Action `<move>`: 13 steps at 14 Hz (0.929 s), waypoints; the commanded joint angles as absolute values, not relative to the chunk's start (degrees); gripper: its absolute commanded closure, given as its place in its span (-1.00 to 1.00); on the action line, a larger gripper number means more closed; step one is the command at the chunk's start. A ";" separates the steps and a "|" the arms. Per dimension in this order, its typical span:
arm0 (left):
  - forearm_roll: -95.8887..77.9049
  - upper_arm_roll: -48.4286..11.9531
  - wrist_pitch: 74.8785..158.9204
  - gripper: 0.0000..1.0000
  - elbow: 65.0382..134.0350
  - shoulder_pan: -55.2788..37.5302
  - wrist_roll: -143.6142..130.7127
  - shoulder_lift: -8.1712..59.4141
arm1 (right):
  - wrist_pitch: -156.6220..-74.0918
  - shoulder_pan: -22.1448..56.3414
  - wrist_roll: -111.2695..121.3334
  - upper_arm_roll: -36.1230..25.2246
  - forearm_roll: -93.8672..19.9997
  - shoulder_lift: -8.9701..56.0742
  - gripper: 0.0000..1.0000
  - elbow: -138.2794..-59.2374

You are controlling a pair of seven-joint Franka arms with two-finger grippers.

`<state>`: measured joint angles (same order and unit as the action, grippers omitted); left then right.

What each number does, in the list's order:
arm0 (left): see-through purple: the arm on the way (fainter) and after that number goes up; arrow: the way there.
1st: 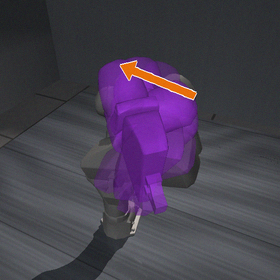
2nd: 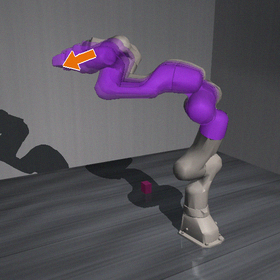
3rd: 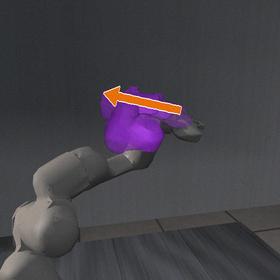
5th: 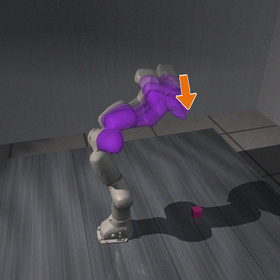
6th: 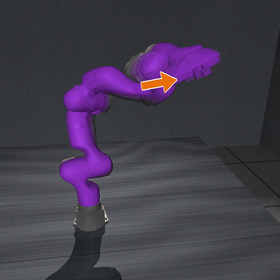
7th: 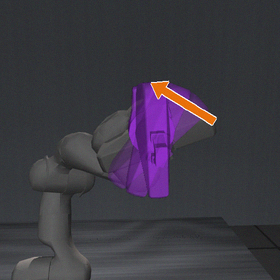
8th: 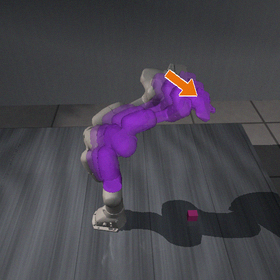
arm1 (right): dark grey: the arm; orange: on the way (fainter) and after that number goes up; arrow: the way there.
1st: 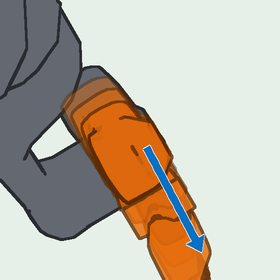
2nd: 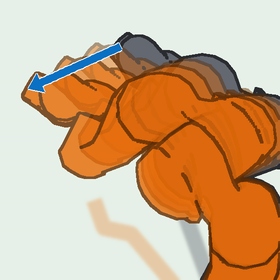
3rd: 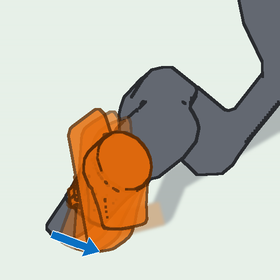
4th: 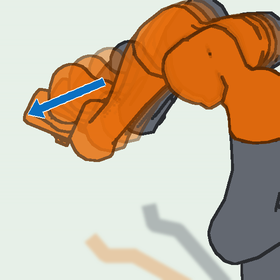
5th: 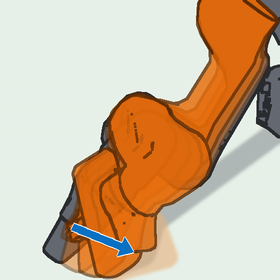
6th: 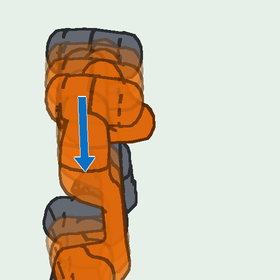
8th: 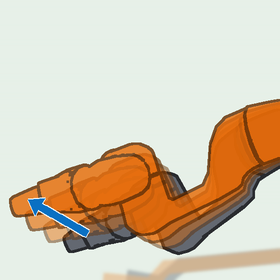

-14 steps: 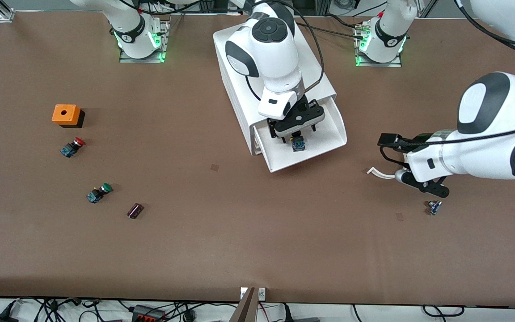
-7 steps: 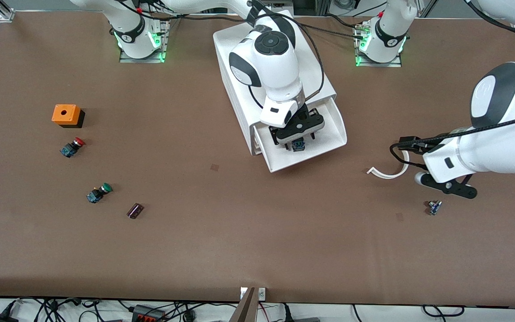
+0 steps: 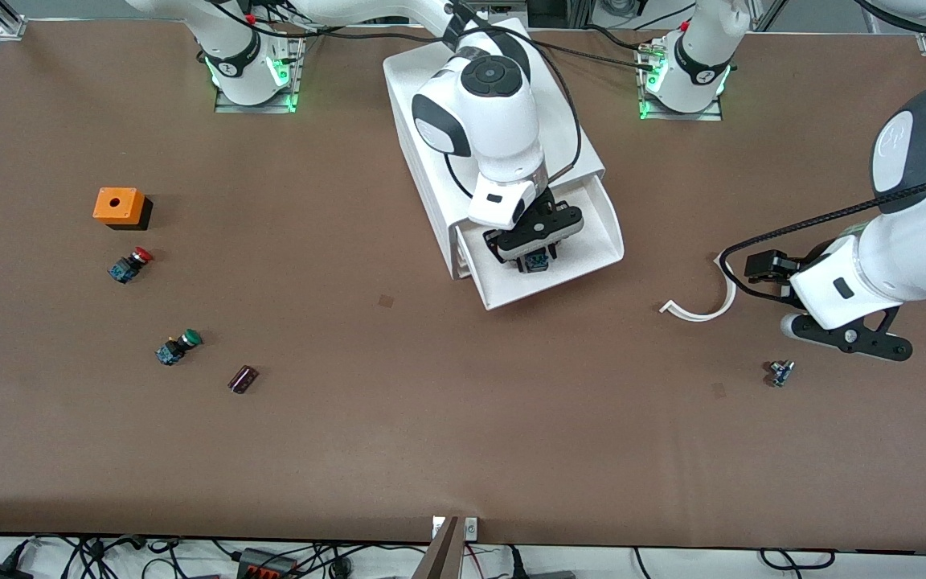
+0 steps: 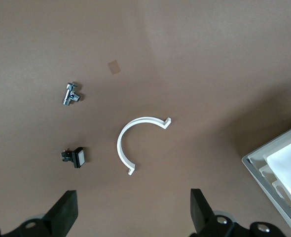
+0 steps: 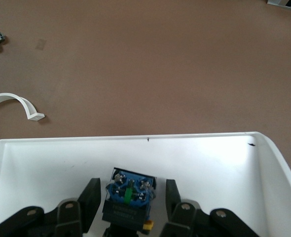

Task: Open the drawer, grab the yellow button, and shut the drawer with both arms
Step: 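Lift the button out of the drawer with the right gripper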

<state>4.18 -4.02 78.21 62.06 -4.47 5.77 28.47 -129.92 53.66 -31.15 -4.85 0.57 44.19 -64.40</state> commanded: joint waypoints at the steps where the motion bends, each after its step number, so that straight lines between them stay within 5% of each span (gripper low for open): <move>1: 5.10 -4.48 78.22 -1.00 60.82 -4.48 5.19 29.09 | -129.20 54.14 -32.08 -5.45 1.58 45.09 0.01 -62.75; 7: 5.01 -4.57 77.78 -1.00 60.82 -4.83 1.95 29.00 | -129.20 54.23 -32.25 -5.54 1.50 44.83 0.84 -62.49; 13: 4.05 -4.83 77.78 -1.00 60.82 -4.83 -2.62 28.57 | -124.29 53.35 -32.26 -6.42 1.41 43.68 1.00 -56.18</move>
